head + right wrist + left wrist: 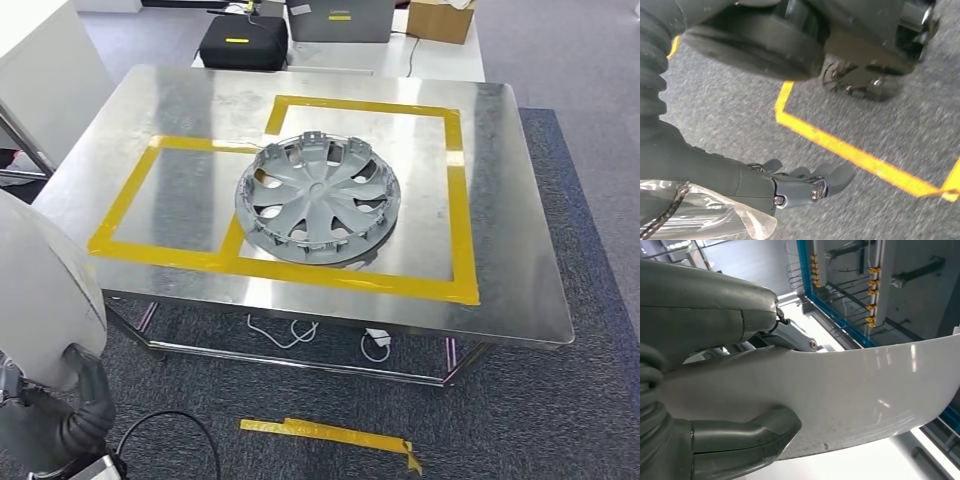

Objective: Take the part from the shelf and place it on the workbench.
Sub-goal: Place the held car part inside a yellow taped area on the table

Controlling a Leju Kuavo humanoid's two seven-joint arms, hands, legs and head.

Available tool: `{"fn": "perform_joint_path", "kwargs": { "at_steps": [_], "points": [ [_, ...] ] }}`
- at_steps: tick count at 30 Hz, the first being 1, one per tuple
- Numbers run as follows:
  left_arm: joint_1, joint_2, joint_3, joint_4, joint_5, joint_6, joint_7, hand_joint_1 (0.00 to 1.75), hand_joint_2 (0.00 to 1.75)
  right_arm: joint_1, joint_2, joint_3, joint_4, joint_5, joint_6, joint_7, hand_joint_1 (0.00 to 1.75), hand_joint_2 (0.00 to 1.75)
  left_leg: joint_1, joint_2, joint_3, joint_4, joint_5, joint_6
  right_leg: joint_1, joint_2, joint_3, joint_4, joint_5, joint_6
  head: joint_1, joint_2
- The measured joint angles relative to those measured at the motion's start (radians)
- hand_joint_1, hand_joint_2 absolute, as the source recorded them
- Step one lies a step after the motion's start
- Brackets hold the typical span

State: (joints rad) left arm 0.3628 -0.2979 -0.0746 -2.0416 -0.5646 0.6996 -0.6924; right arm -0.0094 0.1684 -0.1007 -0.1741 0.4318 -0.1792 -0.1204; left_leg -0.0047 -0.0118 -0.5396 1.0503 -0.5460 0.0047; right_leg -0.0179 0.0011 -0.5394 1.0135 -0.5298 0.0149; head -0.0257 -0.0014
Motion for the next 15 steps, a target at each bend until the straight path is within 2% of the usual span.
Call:
{"fn": "perform_joint_path", "kwargs": {
  "at_steps": [1,3,4,5,6,8,9,10,11,14,15],
  "points": [
    [0.000,0.001,0.000,0.000,0.001,0.000,0.000,1.75,1.75,0.001,0.001,-0.001,0.000,0.001,0.001,-0.003,0.00,1.75,0.002,0.001,-0.022,0.046,-0.019,-0.006,-0.002,-0.002,0.008,-0.004,-0.003,-0.006,-0.002,0.000],
    [0.001,0.002,0.000,0.000,0.002,0.000,0.000,1.75,1.75,0.004,0.000,-0.001,0.000,0.002,0.002,-0.007,0.00,1.75,0.008,0.002,-0.100,0.181,-0.059,-0.016,-0.003,-0.004,0.021,-0.005,-0.013,-0.012,-0.005,0.000],
    [0.002,0.002,0.000,0.000,0.003,0.000,0.000,1.75,1.75,0.005,0.000,-0.002,0.000,0.001,0.003,-0.008,0.00,1.75,0.011,0.003,-0.138,0.237,-0.067,-0.019,-0.003,-0.004,0.028,-0.005,-0.019,-0.013,-0.005,0.000],
    [0.003,0.002,0.000,0.001,0.004,0.000,0.000,1.75,1.75,0.007,0.000,-0.002,0.000,0.000,0.003,-0.008,0.00,1.75,0.013,0.003,-0.161,0.260,-0.055,-0.020,-0.003,-0.004,0.036,-0.005,-0.026,-0.012,-0.005,0.000],
    [0.004,0.002,0.000,0.002,0.005,0.000,0.000,1.75,1.75,0.008,0.000,-0.002,0.000,0.000,0.003,-0.008,0.00,1.75,0.014,0.003,-0.167,0.246,-0.025,-0.019,-0.003,-0.003,0.047,-0.005,-0.033,-0.010,-0.005,0.000],
    [0.005,0.003,0.000,0.008,0.008,0.000,0.000,1.75,1.75,0.010,0.000,-0.003,0.000,-0.004,0.003,-0.008,0.00,1.75,0.014,0.004,-0.137,0.140,0.065,-0.013,-0.004,-0.001,0.067,-0.006,-0.048,-0.005,-0.005,0.000],
    [0.006,0.004,0.000,0.014,0.010,0.000,0.000,1.75,1.75,0.011,0.000,-0.003,0.000,-0.007,0.004,-0.009,0.00,1.75,0.012,0.005,-0.119,0.087,0.095,-0.008,-0.002,0.000,0.072,-0.007,-0.056,-0.001,-0.004,0.000],
    [0.007,0.004,-0.001,0.020,0.014,0.000,0.000,1.75,1.75,0.011,0.001,-0.003,0.001,-0.010,0.006,-0.010,0.00,1.75,0.010,0.005,-0.103,0.045,0.105,-0.004,0.000,0.000,0.072,-0.007,-0.061,0.004,-0.003,0.000],
    [0.008,0.004,-0.001,0.027,0.017,0.000,0.000,1.75,1.75,0.010,0.001,-0.004,0.001,-0.012,0.008,-0.011,0.00,1.75,0.009,0.005,-0.096,0.024,0.102,-0.003,0.002,-0.001,0.070,-0.006,-0.064,0.005,-0.002,0.000],
    [0.010,0.005,-0.003,0.043,0.024,0.000,0.000,1.75,1.75,0.009,0.001,-0.006,0.001,-0.017,0.012,-0.013,0.00,1.75,0.008,0.001,-0.091,0.003,0.088,-0.003,0.004,-0.004,0.071,-0.017,-0.064,0.003,0.002,0.000],
    [0.010,0.005,-0.003,0.047,0.024,0.000,0.000,1.75,1.75,0.009,0.001,-0.007,0.001,-0.018,0.013,-0.013,0.00,1.75,0.005,0.001,-0.090,0.003,0.084,0.002,0.002,-0.004,0.074,-0.026,-0.063,0.010,0.002,0.000]
  ]
}}
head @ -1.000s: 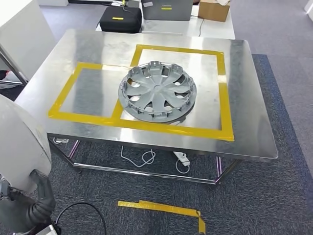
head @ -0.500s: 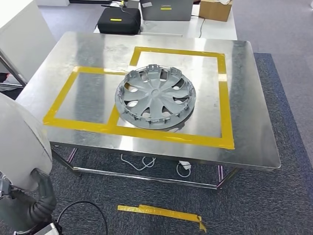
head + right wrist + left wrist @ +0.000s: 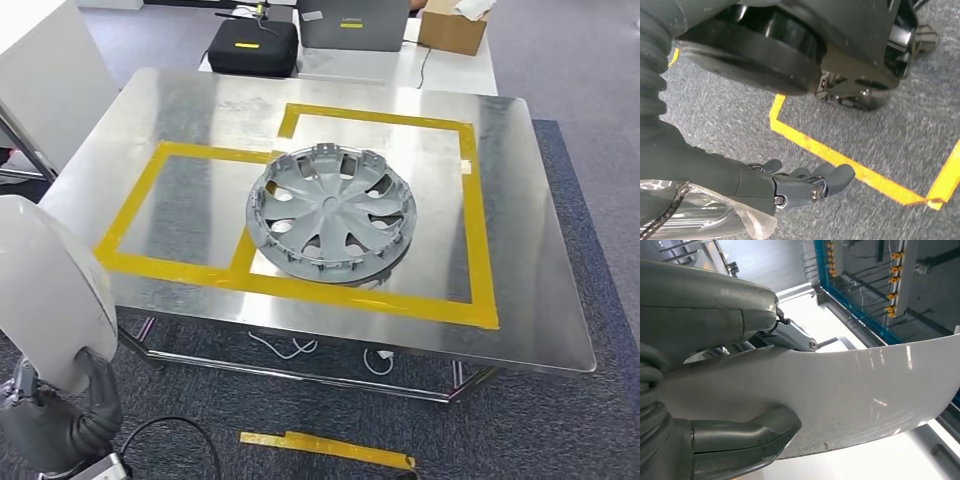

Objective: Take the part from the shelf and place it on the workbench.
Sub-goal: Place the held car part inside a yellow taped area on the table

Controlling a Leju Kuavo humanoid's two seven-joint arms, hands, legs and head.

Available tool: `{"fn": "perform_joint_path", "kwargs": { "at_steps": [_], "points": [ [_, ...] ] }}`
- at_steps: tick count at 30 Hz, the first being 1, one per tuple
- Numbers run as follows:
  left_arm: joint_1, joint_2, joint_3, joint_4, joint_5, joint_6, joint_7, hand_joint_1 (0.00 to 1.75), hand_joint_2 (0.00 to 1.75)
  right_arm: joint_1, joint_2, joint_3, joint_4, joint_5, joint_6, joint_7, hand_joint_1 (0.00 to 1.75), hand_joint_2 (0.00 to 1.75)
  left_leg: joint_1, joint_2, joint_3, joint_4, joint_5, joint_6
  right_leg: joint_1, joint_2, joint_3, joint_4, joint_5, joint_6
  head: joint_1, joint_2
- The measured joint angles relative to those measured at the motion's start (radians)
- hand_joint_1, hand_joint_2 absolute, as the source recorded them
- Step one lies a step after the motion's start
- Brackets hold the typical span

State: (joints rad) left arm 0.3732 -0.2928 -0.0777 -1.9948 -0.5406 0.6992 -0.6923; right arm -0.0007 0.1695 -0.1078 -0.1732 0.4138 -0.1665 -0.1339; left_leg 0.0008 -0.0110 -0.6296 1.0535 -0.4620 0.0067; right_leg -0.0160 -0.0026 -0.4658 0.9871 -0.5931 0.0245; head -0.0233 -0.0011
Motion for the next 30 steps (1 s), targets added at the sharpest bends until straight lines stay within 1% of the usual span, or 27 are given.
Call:
{"fn": "perform_joint_path", "kwargs": {
  "at_steps": [2,3,4,5,7,8,9,10,11,12,13,14,15,17,18,19,20,21,22,23,24,25,26,27,28,29,30],
  "points": [
    [0.000,0.001,0.000,0.006,0.001,0.000,0.001,1.75,1.75,-0.001,0.000,-0.001,0.000,-0.002,0.002,-0.001,0.00,1.75,-0.001,0.001,0.008,-0.007,-0.005,0.015,-0.003,0.001,0.012,-0.015,-0.001,0.018,0.000,0.000],
    [0.000,0.002,-0.001,0.009,0.002,0.000,0.002,1.75,1.75,-0.002,0.000,-0.002,0.000,-0.002,0.002,-0.002,0.00,1.75,0.002,0.003,0.015,-0.016,-0.005,0.021,-0.003,0.001,0.013,-0.009,-0.008,0.024,0.000,0.000],
    [0.000,0.003,-0.003,0.010,0.003,0.000,0.005,1.75,1.75,-0.002,0.000,-0.003,-0.001,-0.003,0.002,-0.003,0.00,1.75,0.004,0.006,0.022,-0.025,-0.004,0.028,-0.003,0.002,0.004,0.015,-0.023,0.026,0.001,0.000],
    [-0.001,0.004,-0.004,0.013,0.004,0.000,0.010,1.75,1.75,-0.002,0.000,-0.005,-0.001,-0.004,0.002,-0.004,0.00,1.75,0.006,0.009,0.028,-0.031,-0.003,0.033,-0.003,0.002,-0.020,0.063,-0.047,0.026,0.002,0.000],
    [-0.002,0.006,-0.007,0.020,0.000,-0.002,0.024,1.75,1.75,-0.004,0.000,-0.009,-0.001,-0.007,0.002,-0.006,0.00,1.75,0.003,0.015,0.031,-0.032,-0.005,0.039,-0.002,0.002,-0.102,0.201,-0.100,0.024,0.004,0.000],
    [-0.002,0.008,-0.008,0.025,-0.004,-0.004,0.034,1.75,1.75,-0.006,0.000,-0.011,-0.001,-0.008,0.002,-0.007,0.00,1.75,0.002,0.019,0.033,-0.032,-0.007,0.040,-0.002,0.002,-0.138,0.254,-0.110,0.025,0.004,0.000],
    [-0.002,0.011,-0.009,0.029,-0.010,-0.007,0.042,1.75,1.75,-0.009,0.000,-0.012,-0.001,-0.009,0.002,-0.008,0.00,1.75,0.001,0.022,0.036,-0.032,-0.010,0.040,-0.002,0.001,-0.158,0.273,-0.099,0.025,0.004,0.000],
    [-0.003,0.013,-0.010,0.033,-0.017,-0.011,0.053,1.75,1.75,-0.010,0.000,-0.014,-0.001,-0.010,0.002,-0.008,0.00,1.75,0.001,0.025,0.041,-0.032,-0.013,0.038,-0.002,0.000,-0.157,0.252,-0.067,0.025,0.004,0.000],
    [-0.004,0.017,-0.011,0.036,-0.023,-0.015,0.063,1.75,1.75,-0.010,0.000,-0.016,-0.001,-0.010,0.002,-0.007,0.00,1.75,0.001,0.027,0.047,-0.032,-0.016,0.036,-0.003,-0.005,-0.139,0.198,-0.023,0.024,0.004,0.000],
    [-0.006,0.022,-0.013,0.039,-0.028,-0.019,0.075,1.75,1.75,-0.009,0.000,-0.018,-0.001,-0.010,0.002,-0.007,0.00,1.75,0.000,0.029,0.053,-0.031,-0.020,0.032,-0.003,-0.017,-0.114,0.134,0.016,0.023,0.004,0.000],
    [-0.008,0.028,-0.014,0.041,-0.033,-0.023,0.089,1.75,1.75,-0.009,0.000,-0.019,-0.001,-0.010,0.003,-0.006,0.00,1.75,-0.002,0.031,0.057,-0.028,-0.024,0.027,-0.001,-0.030,-0.093,0.077,0.043,0.021,0.005,0.000],
    [-0.010,0.036,-0.013,0.044,-0.035,-0.028,0.102,1.75,1.75,-0.009,0.000,-0.019,-0.001,-0.010,0.004,-0.006,0.00,1.75,-0.004,0.034,0.059,-0.026,-0.026,0.021,0.001,-0.039,-0.078,0.041,0.057,0.017,0.004,0.000],
    [-0.013,0.045,-0.013,0.047,-0.036,-0.032,0.113,1.75,1.75,-0.009,0.000,-0.020,-0.001,-0.010,0.005,-0.006,0.00,1.75,-0.007,0.039,0.059,-0.025,-0.028,0.016,0.003,-0.043,-0.073,0.027,0.058,0.014,0.004,0.000],
    [-0.018,0.063,-0.011,0.053,-0.035,-0.038,0.128,1.75,1.75,-0.008,0.000,-0.020,-0.001,-0.010,0.007,-0.007,0.00,1.75,-0.007,0.051,0.060,-0.025,-0.029,0.008,0.004,-0.031,-0.073,0.026,0.061,0.004,0.004,0.000],
    [-0.021,0.071,-0.010,0.056,-0.035,-0.040,0.132,1.75,1.75,-0.008,0.001,-0.021,-0.001,-0.009,0.007,-0.008,0.00,1.75,-0.006,0.052,0.059,-0.020,-0.034,0.003,0.003,-0.024,-0.073,0.025,0.063,-0.001,0.003,0.000],
    [-0.024,0.078,-0.010,0.057,-0.035,-0.042,0.134,1.75,1.75,-0.008,0.001,-0.021,-0.001,-0.009,0.007,-0.008,0.00,1.75,-0.004,0.047,0.053,-0.002,-0.048,-0.003,0.001,-0.018,-0.072,0.024,0.066,-0.007,0.002,0.000],
    [-0.027,0.084,-0.009,0.059,-0.034,-0.042,0.135,1.75,1.75,-0.008,0.001,-0.022,-0.001,-0.009,0.007,-0.008,0.00,1.75,-0.002,0.039,0.038,0.036,-0.072,-0.009,-0.002,-0.012,-0.071,0.023,0.068,-0.012,0.000,0.000],
    [-0.029,0.090,-0.009,0.060,-0.034,-0.043,0.135,1.75,1.75,-0.008,0.001,-0.022,-0.001,-0.009,0.007,-0.008,0.00,1.75,0.000,0.030,0.013,0.094,-0.103,-0.015,-0.002,-0.006,-0.071,0.023,0.068,-0.015,-0.001,0.000],
    [-0.029,0.094,-0.008,0.062,-0.033,-0.043,0.135,1.75,1.75,-0.008,0.001,-0.022,-0.001,-0.008,0.007,-0.008,0.00,1.75,0.002,0.025,-0.018,0.164,-0.134,-0.019,-0.002,0.000,-0.071,0.023,0.067,-0.017,-0.002,0.000],
    [-0.030,0.098,-0.008,0.064,-0.033,-0.043,0.135,1.75,1.75,-0.007,0.001,-0.023,-0.001,-0.008,0.007,-0.008,0.00,1.75,0.003,0.023,-0.047,0.223,-0.153,-0.021,-0.002,0.007,-0.070,0.023,0.067,-0.018,-0.001,0.000],
    [-0.030,0.101,-0.008,0.067,-0.033,-0.043,0.136,1.75,1.75,-0.006,0.001,-0.023,-0.001,-0.009,0.007,-0.008,0.00,1.75,0.004,0.023,-0.064,0.255,-0.155,-0.022,-0.002,0.015,-0.069,0.023,0.066,-0.019,-0.002,0.000],
    [-0.030,0.104,-0.008,0.069,-0.033,-0.043,0.136,1.75,1.75,-0.006,0.001,-0.023,-0.001,-0.009,0.007,-0.008,0.00,1.75,0.004,0.022,-0.064,0.247,-0.136,-0.020,-0.002,0.024,-0.067,0.024,0.065,-0.019,-0.002,0.000],
    [-0.030,0.105,-0.008,0.070,-0.033,-0.043,0.136,1.75,1.75,-0.006,0.001,-0.023,-0.001,-0.009,0.007,-0.008,0.00,1.75,0.004,0.018,-0.046,0.201,-0.101,-0.017,-0.002,0.033,-0.064,0.024,0.064,-0.018,-0.002,0.000],
    [-0.030,0.106,-0.008,0.070,-0.033,-0.043,0.137,1.75,1.75,-0.006,0.001,-0.023,-0.001,-0.008,0.007,-0.008,0.00,1.75,0.005,0.010,-0.017,0.133,-0.060,-0.013,-0.002,0.042,-0.061,0.023,0.063,-0.017,-0.002,0.000],
    [-0.030,0.107,-0.007,0.071,-0.034,-0.043,0.140,1.75,1.75,-0.006,0.002,-0.023,-0.001,-0.008,0.007,-0.008,0.00,1.75,0.005,-0.003,0.011,0.069,-0.030,-0.008,-0.001,0.049,-0.059,0.024,0.060,-0.014,-0.001,0.000],
    [-0.031,0.109,-0.006,0.071,-0.037,-0.043,0.144,1.75,1.75,-0.005,0.002,-0.024,-0.001,-0.007,0.008,-0.008,0.00,1.75,0.004,-0.015,0.033,0.018,-0.015,-0.003,-0.001,0.056,-0.060,0.024,0.059,-0.010,-0.002,0.000],
    [-0.033,0.111,-0.004,0.072,-0.042,-0.044,0.153,1.75,1.75,-0.005,0.002,-0.024,-0.001,-0.006,0.008,-0.008,0.00,1.75,0.003,-0.024,0.044,-0.009,-0.013,0.000,-0.001,0.061,-0.062,0.024,0.059,-0.005,-0.001,0.000]
  ]
}}
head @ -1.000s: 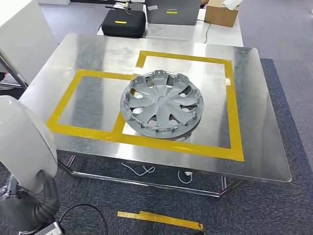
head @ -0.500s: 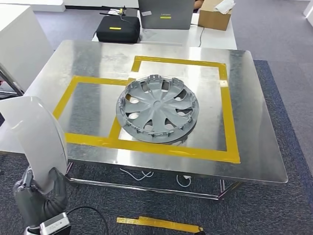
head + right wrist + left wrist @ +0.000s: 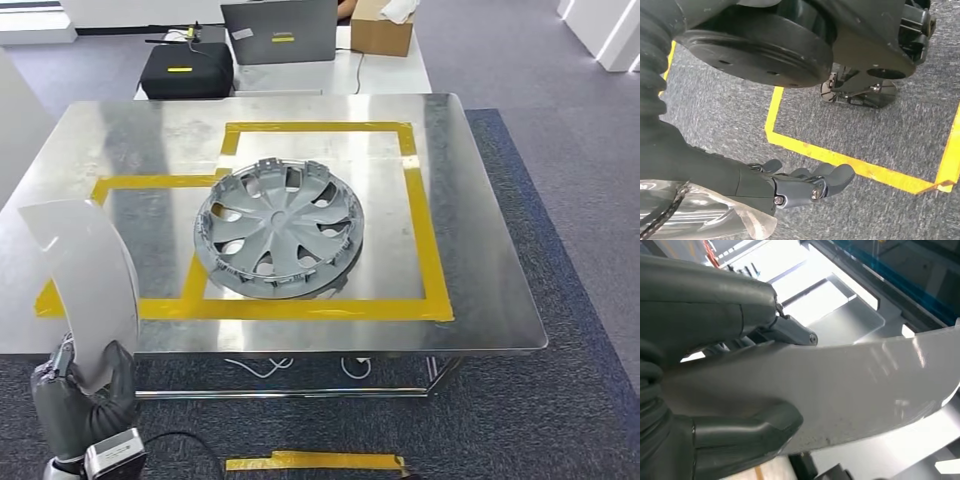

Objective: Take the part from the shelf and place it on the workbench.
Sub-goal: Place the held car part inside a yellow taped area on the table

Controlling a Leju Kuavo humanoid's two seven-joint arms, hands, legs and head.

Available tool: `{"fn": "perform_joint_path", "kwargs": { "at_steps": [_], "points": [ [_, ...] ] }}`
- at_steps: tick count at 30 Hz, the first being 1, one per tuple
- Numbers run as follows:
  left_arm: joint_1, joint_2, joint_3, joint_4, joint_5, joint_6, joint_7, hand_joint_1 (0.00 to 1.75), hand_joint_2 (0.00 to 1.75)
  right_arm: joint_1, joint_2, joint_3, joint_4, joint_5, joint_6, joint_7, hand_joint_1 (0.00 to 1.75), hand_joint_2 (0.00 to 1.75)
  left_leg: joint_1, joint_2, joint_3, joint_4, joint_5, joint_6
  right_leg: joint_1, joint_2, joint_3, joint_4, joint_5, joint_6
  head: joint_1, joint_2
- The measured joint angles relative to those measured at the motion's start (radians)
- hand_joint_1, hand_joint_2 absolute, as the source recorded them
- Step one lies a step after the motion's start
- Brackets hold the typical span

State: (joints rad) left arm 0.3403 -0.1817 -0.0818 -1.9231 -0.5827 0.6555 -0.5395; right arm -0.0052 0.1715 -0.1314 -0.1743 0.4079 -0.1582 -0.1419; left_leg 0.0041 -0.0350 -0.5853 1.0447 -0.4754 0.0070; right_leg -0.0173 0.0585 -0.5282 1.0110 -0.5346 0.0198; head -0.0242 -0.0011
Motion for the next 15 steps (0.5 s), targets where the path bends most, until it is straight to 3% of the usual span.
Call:
{"fn": "perform_joint_path", "kwargs": {
  "at_steps": [3,4,7,8,15],
  "points": [
    [-0.008,0.013,0.024,0.001,-0.029,-0.008,0.041,1.75,1.75,0.002,0.000,0.000,0.000,0.007,-0.001,-0.007,0.00,1.75,-0.001,0.002,0.006,-0.021,-0.004,0.007,-0.003,0.006,-0.004,-0.008,0.003,0.019,0.001,0.000],
    [-0.012,0.018,0.039,0.002,-0.041,-0.012,0.055,1.75,1.75,0.003,0.000,0.000,0.000,0.010,0.000,-0.012,0.00,1.75,0.001,0.003,0.010,-0.028,-0.002,0.006,-0.001,0.003,-0.001,-0.014,0.007,0.017,0.002,0.000],
    [-0.025,0.034,0.104,0.003,-0.076,-0.025,0.089,1.75,1.75,0.003,-0.001,0.000,0.000,0.015,0.015,-0.031,0.00,1.75,0.002,0.003,0.019,-0.038,0.000,0.000,0.004,-0.008,0.011,-0.026,0.008,-0.026,0.009,0.000],
    [-0.032,0.041,0.134,0.003,-0.087,-0.028,0.100,1.75,1.75,0.003,-0.001,0.000,0.000,0.018,0.024,-0.037,0.00,1.75,0.000,0.004,0.020,-0.038,-0.001,0.001,0.005,-0.009,0.012,-0.029,0.005,-0.033,0.009,0.000],
    [-0.108,0.127,0.421,0.053,-0.202,-0.028,0.191,1.75,1.75,0.002,-0.002,0.000,0.000,0.032,0.064,-0.056,0.00,1.75,-0.005,0.004,0.019,-0.035,-0.002,0.006,-0.001,-0.011,0.011,-0.036,0.013,0.007,0.009,0.000]
  ]
}}
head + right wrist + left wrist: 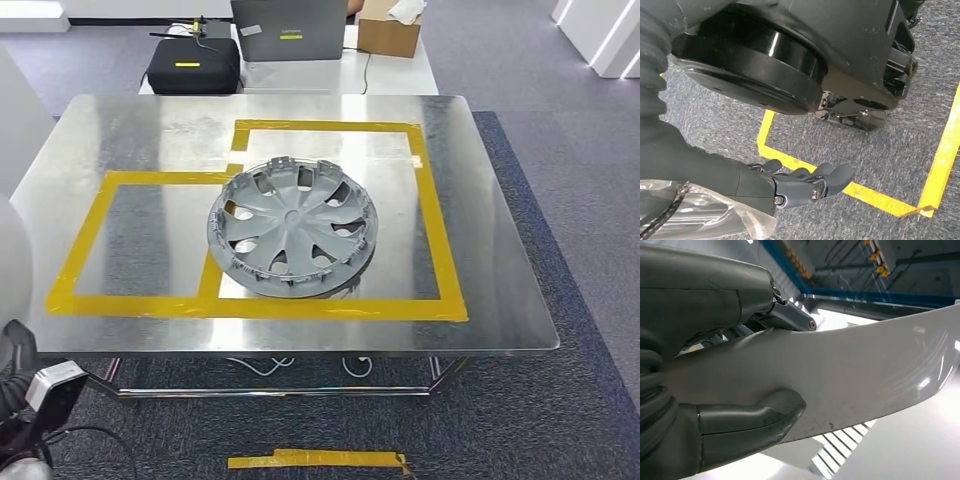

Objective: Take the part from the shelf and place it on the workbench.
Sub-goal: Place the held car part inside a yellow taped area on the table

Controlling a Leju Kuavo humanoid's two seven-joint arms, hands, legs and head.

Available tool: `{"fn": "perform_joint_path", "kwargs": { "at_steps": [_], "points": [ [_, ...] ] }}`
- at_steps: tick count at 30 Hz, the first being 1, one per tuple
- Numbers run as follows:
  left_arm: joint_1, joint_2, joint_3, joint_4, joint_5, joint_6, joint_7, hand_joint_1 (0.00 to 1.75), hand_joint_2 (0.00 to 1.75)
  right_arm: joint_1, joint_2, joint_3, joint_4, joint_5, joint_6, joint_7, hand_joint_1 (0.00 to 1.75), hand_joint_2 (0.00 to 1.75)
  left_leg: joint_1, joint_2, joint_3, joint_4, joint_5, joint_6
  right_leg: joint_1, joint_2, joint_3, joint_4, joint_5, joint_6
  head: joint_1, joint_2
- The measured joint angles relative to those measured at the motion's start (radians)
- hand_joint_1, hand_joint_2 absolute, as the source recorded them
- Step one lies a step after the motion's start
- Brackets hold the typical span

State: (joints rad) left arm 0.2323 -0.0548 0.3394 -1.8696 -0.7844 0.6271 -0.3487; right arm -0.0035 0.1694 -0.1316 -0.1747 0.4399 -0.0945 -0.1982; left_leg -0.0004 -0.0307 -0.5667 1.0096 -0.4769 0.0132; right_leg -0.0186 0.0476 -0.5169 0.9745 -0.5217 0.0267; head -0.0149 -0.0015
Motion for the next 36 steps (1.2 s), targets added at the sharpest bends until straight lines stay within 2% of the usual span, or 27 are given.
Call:
{"fn": "perform_joint_path", "kwargs": {
  "at_steps": [5,8,12,15,17,22,28,32,36],
  "points": [
    [-0.076,0.125,0.213,0.120,-0.092,-0.069,0.067,1.75,1.75,-0.001,0.000,0.000,0.000,0.010,0.004,-0.001,0.00,1.75,0.001,0.001,0.000,0.000,0.002,0.002,0.001,0.000,0.004,0.001,0.002,0.004,-0.001,0.000],
    [-0.122,0.211,0.284,0.211,-0.185,-0.116,0.117,1.75,1.75,-0.003,-0.001,0.000,0.000,0.019,0.009,0.002,0.00,1.75,0.004,0.000,0.000,0.000,0.002,0.001,0.004,-0.001,-0.003,0.002,0.000,0.003,0.000,0.000],
    [-0.191,0.323,0.286,0.355,-0.335,-0.163,0.211,1.75,1.75,-0.008,-0.003,0.000,0.000,0.037,0.021,0.007,0.00,1.75,0.008,0.000,0.000,0.000,0.002,-0.001,0.008,-0.002,-0.007,0.003,-0.001,0.002,0.000,0.000],
    [-0.271,0.395,0.234,0.470,-0.422,-0.187,0.267,1.75,1.75,-0.011,-0.009,0.002,0.000,0.050,0.035,0.008,0.00,1.75,0.009,-0.001,0.000,0.000,0.004,-0.004,0.008,-0.003,-0.007,0.004,0.000,0.001,0.000,0.000],
    [-0.332,0.425,0.180,0.544,-0.476,-0.196,0.297,1.75,1.75,-0.013,-0.017,0.006,0.000,0.058,0.052,0.007,0.00,1.75,0.009,-0.001,0.000,0.000,0.004,-0.004,0.008,-0.003,-0.006,0.004,0.000,0.001,0.000,0.000],
    [-0.476,0.441,0.014,0.710,-0.593,-0.211,0.364,1.75,1.75,-0.014,-0.039,0.016,0.000,0.078,0.071,0.001,0.00,1.75,0.008,-0.001,-0.001,0.000,0.005,-0.003,0.007,-0.002,-0.001,0.004,0.002,0.002,0.000,0.000],
    [-0.609,0.415,-0.171,0.879,-0.685,-0.214,0.413,1.75,1.75,-0.011,-0.054,0.031,0.000,0.100,0.074,0.008,0.00,1.75,0.007,0.000,-0.003,0.001,0.007,-0.003,0.007,0.000,0.002,0.004,0.005,0.003,0.000,0.000],
    [-0.660,0.387,-0.254,0.953,-0.714,-0.213,0.435,1.75,1.75,-0.011,-0.057,0.034,0.000,0.107,0.077,0.013,0.00,1.75,0.007,0.001,-0.004,0.001,0.006,-0.003,0.007,0.001,0.001,0.004,0.005,0.003,0.000,0.000],
    [-0.686,0.369,-0.289,0.992,-0.719,-0.212,0.436,1.75,1.75,-0.011,-0.059,0.036,0.000,0.109,0.077,0.013,0.00,1.75,0.007,0.002,-0.004,0.001,0.007,-0.003,0.007,0.001,0.000,0.004,0.006,0.003,0.000,0.000]
  ]
}}
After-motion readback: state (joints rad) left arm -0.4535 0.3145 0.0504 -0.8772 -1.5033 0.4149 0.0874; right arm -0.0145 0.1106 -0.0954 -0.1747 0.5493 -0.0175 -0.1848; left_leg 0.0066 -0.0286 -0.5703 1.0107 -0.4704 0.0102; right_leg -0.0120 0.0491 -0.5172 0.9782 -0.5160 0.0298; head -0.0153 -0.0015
